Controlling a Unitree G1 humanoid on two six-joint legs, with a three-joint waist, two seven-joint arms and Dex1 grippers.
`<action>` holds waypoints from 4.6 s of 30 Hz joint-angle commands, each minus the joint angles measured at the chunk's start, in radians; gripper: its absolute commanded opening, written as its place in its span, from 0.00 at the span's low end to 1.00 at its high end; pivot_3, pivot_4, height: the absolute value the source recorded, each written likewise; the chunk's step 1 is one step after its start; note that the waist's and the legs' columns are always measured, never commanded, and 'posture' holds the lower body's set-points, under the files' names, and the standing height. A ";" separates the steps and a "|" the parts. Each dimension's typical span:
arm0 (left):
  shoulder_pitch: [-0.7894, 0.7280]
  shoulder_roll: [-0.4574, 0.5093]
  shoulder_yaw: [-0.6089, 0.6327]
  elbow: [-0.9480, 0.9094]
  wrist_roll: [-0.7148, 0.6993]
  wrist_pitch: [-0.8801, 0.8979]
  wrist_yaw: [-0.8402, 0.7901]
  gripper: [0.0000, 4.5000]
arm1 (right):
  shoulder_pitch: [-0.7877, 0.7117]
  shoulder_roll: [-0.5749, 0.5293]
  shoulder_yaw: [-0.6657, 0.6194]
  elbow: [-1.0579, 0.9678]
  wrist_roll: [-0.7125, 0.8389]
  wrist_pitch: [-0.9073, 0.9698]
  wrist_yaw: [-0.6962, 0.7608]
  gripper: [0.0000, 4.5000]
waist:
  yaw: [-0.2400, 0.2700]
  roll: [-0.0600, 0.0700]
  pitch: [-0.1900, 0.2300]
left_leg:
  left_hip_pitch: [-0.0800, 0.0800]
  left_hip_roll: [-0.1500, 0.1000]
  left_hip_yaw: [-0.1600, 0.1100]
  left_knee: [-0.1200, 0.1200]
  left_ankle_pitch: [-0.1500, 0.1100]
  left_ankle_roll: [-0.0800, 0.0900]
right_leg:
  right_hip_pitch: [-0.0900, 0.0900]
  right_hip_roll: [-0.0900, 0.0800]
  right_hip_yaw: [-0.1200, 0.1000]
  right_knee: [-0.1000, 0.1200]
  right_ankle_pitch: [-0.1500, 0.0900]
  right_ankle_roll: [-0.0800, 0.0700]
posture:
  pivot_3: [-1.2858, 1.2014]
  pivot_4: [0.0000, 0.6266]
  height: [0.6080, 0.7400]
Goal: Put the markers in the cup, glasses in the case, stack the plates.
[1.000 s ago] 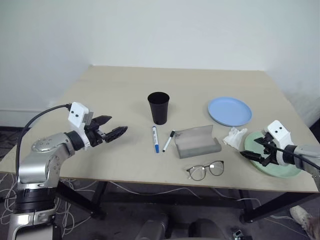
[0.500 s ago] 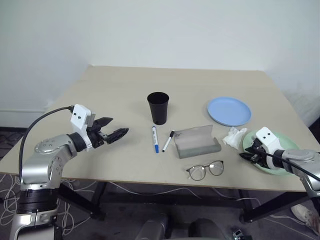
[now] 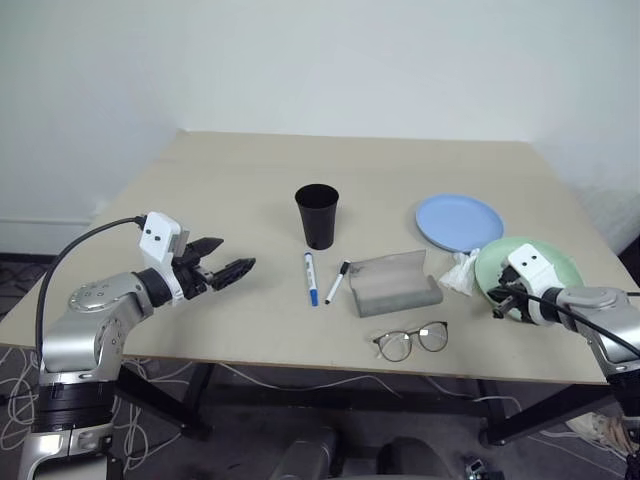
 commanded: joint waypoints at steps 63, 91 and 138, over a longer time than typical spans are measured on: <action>-0.011 0.016 0.035 -0.041 -0.005 0.001 0.019 1.00 | -0.214 0.024 0.096 0.115 -0.228 -0.052 -0.082 0.01 | -0.005 0.000 0.000 | 0.002 0.000 -0.001 0.001 0.000 0.000 | -0.001 0.000 -0.001 0.001 0.000 0.000 | 0.52 0.00 0.90; -0.022 0.013 0.046 -0.035 -0.003 -0.003 0.035 1.00 | -0.690 0.353 0.056 0.942 -0.224 -0.786 -0.132 0.01 | -0.010 0.000 0.000 | 0.004 -0.001 -0.002 0.003 0.002 0.003 | -0.001 0.004 0.001 0.003 0.004 -0.005 | 0.52 0.00 0.90; 0.014 0.010 0.078 -0.084 -0.009 0.021 0.060 1.00 | -0.782 0.351 0.050 1.076 -0.285 -0.822 0.152 0.67 | -0.010 0.001 -0.001 | 0.005 0.004 -0.009 -0.004 0.010 -0.009 | -0.010 0.018 0.010 0.005 0.012 -0.018 | 0.52 0.00 0.90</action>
